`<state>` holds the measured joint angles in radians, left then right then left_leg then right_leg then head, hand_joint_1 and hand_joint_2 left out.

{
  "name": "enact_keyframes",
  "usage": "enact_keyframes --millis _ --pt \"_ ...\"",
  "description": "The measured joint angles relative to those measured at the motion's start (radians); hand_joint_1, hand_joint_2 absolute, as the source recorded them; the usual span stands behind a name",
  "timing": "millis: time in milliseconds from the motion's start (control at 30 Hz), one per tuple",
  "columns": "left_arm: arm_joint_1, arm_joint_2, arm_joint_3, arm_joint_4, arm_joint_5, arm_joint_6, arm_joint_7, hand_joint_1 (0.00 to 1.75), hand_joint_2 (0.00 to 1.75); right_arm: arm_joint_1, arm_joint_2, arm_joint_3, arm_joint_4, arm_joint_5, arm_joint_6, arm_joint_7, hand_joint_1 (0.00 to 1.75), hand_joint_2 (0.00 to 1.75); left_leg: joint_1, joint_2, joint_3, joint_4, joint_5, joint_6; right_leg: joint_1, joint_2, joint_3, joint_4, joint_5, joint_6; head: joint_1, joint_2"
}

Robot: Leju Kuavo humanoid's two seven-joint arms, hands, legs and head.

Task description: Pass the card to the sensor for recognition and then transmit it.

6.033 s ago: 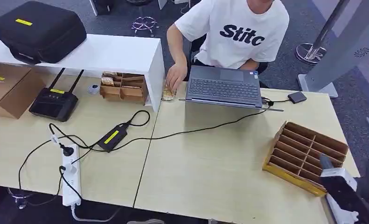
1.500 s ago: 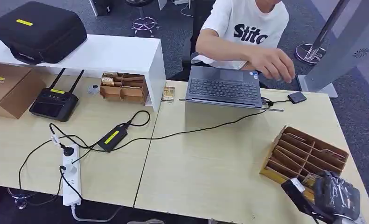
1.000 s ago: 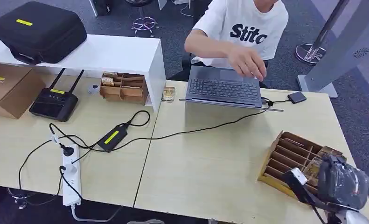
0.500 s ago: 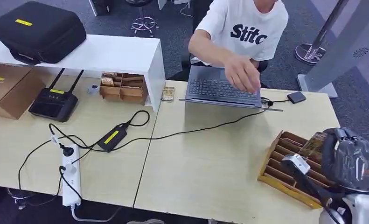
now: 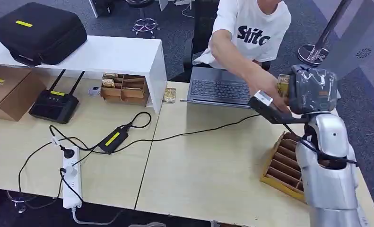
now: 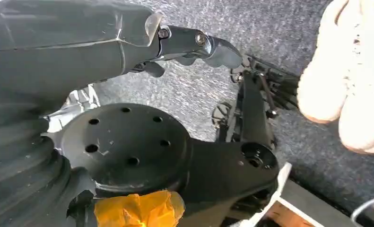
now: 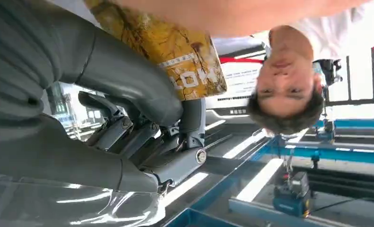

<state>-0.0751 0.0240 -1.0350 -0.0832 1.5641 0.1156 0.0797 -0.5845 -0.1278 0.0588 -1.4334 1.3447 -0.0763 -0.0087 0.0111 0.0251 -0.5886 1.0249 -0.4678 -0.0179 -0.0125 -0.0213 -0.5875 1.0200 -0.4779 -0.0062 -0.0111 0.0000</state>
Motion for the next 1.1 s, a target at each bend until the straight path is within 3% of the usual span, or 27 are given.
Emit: enact_keyframes --millis 167,433,467,500,533,900,1100 --pt "0.0 0.006 -0.02 0.0 0.005 0.0 0.006 0.0 1.75 -0.114 0.026 0.042 0.157 -0.001 0.0 0.02 1.75 1.75 0.0 -0.003 -0.001 0.0 0.0 0.0 0.0 -0.003 0.0 0.0 0.0 0.0 0.0 0.0" --pt "0.001 0.006 -0.034 0.0 0.006 0.0 0.006 0.0 1.75 -0.152 0.044 0.062 0.23 -0.001 0.0 0.026 1.75 1.75 0.0 -0.007 -0.003 0.0 0.0 0.0 0.0 -0.007 0.0 -0.001 -0.001 0.001 0.0 0.0" --pt "0.001 0.006 -0.034 0.0 0.006 0.0 0.006 0.0 1.75 -0.153 0.045 0.063 0.234 -0.001 0.0 0.026 1.62 1.75 0.0 -0.008 -0.004 0.0 0.0 0.0 0.0 -0.008 0.0 -0.001 -0.001 0.001 0.0 0.0" --pt "0.001 0.006 -0.034 0.0 0.006 0.0 0.006 0.0 1.75 -0.154 0.047 0.064 0.238 -0.001 0.0 0.026 0.17 1.75 0.0 -0.008 -0.004 0.0 0.0 0.0 0.0 -0.008 0.0 -0.001 -0.001 0.001 0.0 0.0" --pt "0.001 0.007 -0.034 0.0 0.006 0.0 0.006 0.0 1.75 -0.154 0.048 0.064 0.24 -0.001 0.0 0.026 0.0 1.75 0.0 -0.008 -0.004 0.0 0.0 0.0 0.0 -0.008 0.0 -0.001 -0.001 0.001 0.0 0.0" --pt "0.003 0.006 -0.034 0.0 0.006 0.008 0.005 0.0 1.75 -0.085 0.053 0.064 0.173 -0.007 -0.023 -0.005 0.0 1.75 0.0 -0.007 -0.003 0.0 -0.001 0.0 0.0 -0.006 -0.001 -0.002 -0.001 0.001 0.0 0.0" --pt "0.007 0.004 -0.033 0.0 0.006 0.012 -0.002 0.0 1.75 0.032 0.034 0.03 0.053 -0.18 -0.038 -0.084 0.0 1.75 0.0 -0.007 -0.003 0.0 -0.001 0.0 0.0 -0.007 -0.001 -0.002 -0.001 0.001 0.0 0.0"
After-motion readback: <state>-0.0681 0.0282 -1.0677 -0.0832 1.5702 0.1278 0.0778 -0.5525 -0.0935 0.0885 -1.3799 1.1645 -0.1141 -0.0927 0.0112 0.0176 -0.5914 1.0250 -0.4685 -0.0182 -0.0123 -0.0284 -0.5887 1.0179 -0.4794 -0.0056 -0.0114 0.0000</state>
